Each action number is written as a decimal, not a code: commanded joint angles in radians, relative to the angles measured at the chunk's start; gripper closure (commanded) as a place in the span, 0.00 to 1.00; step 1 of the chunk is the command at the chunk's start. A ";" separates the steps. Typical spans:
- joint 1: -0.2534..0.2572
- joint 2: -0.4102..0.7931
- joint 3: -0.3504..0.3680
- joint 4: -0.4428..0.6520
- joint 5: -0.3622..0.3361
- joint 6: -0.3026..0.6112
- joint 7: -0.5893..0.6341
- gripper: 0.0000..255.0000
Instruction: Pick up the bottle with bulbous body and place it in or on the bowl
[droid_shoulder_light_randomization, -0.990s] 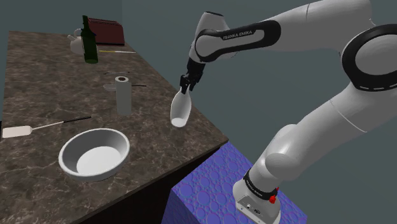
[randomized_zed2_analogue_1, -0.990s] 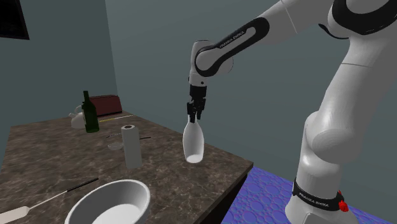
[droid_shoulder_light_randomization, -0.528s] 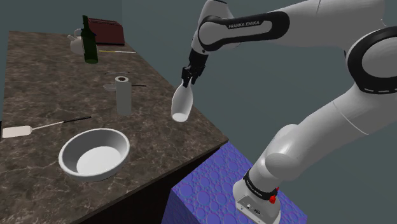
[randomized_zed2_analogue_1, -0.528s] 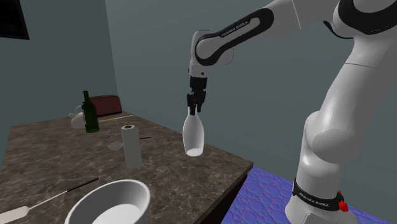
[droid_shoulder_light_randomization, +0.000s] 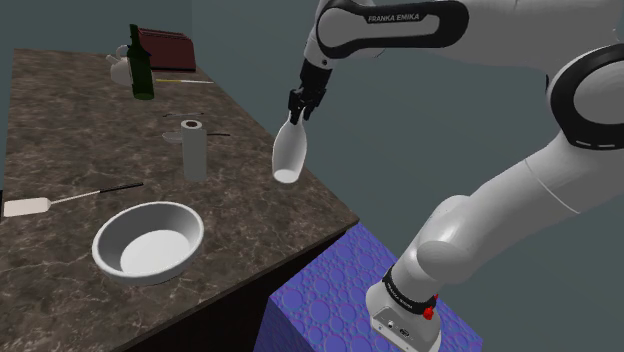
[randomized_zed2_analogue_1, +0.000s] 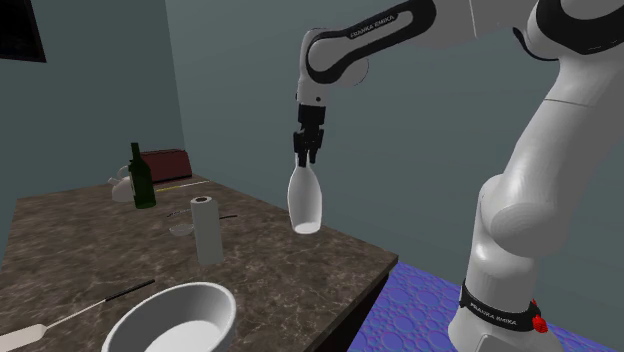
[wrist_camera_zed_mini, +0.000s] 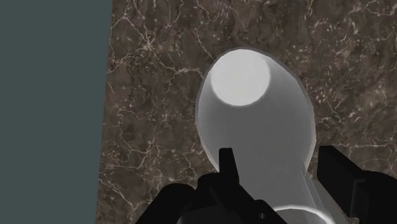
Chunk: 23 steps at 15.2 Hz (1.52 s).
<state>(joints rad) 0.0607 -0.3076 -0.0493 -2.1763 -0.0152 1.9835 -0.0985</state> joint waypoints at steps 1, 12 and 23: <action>0.000 -0.006 0.001 0.023 0.000 -0.029 0.001 1.00; 0.027 0.000 0.050 0.149 0.007 -0.150 0.072 1.00; 0.120 0.107 0.222 0.349 0.012 -0.245 0.334 1.00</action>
<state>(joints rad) 0.1722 -0.2175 0.1579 -1.8563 -0.0012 1.7504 0.2102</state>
